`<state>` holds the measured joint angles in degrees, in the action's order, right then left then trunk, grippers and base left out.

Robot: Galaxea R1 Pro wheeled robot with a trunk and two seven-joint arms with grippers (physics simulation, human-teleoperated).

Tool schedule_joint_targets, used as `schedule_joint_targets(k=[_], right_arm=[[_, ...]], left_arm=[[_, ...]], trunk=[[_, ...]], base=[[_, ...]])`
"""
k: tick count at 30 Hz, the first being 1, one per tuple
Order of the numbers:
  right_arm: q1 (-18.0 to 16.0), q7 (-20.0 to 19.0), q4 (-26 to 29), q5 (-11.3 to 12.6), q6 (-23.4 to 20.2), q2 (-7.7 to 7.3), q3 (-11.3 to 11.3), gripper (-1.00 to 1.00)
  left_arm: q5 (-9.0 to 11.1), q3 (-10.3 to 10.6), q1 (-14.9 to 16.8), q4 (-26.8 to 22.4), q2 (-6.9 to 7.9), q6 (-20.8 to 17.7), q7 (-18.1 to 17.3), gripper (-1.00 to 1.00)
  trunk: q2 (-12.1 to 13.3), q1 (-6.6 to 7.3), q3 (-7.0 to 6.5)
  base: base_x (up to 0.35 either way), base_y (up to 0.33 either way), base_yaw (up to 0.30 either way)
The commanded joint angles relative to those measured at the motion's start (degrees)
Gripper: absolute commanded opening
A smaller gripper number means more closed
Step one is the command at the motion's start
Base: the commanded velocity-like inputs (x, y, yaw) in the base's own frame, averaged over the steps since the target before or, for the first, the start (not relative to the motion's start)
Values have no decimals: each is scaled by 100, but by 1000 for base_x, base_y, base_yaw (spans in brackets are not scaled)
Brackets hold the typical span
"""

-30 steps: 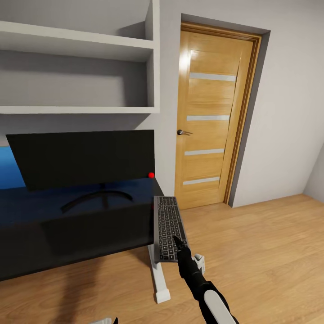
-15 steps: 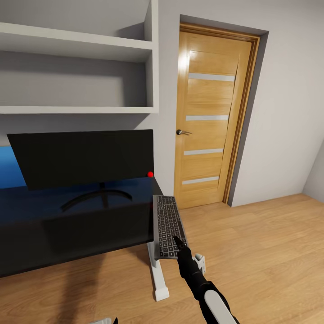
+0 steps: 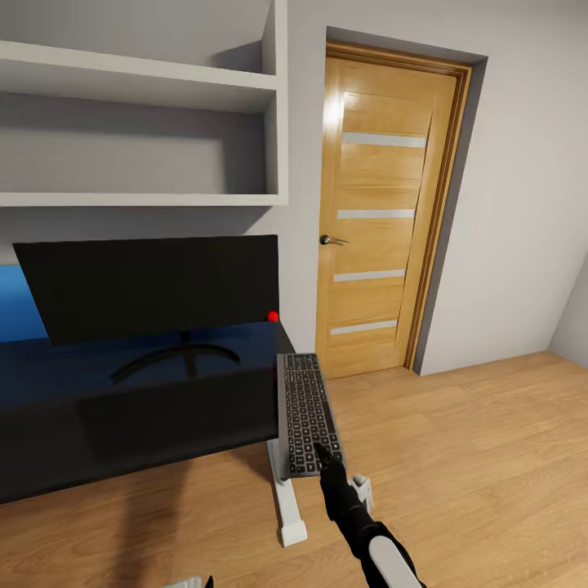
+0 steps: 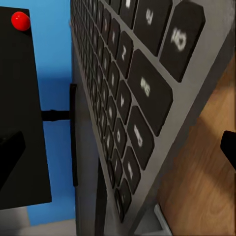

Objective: In the bedroom, organize the workspace by keeping the computer under the desk, ensuring the monitor is on the desk, placing the keyboard on the desk next to the monitor, placing the mouse on the desk next to the keyboard, moving the folder from the swivel chair onto the desk next to the mouse, stacking the notebook on top of the folder with the pen on top of the notebook, and positioning the swivel chair next to the desk.

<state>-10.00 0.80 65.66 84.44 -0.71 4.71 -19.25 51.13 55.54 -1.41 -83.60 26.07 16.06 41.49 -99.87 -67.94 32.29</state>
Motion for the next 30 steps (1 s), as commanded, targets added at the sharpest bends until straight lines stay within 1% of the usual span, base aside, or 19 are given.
schedule_joint_targets(k=[1,23,28,29,30], right_arm=[[-2,11,-4,49,-8,1,0,100],[-2,49,-18,56,-12,0,22,100],[-2,51,-18,62,-9,-4,180,100],[-2,52,-18,124,-8,-12,294,100],[-2,52,-18,162,-8,-16,321,100]], left_arm=[[46,10,3,-7,4,37,8,100],[46,10,1,-7,4,37,8,100],[46,10,2,-7,4,37,8,100],[46,10,3,-7,4,37,8,100],[46,10,2,-7,4,37,8,100]], trunk=[[-3,0,5],[-3,0,5],[-3,0,5],[-3,0,5],[-3,0,5]], base=[[0,0,0],[0,0,0],[0,0,0],[0,0,0],[0,0,0]])
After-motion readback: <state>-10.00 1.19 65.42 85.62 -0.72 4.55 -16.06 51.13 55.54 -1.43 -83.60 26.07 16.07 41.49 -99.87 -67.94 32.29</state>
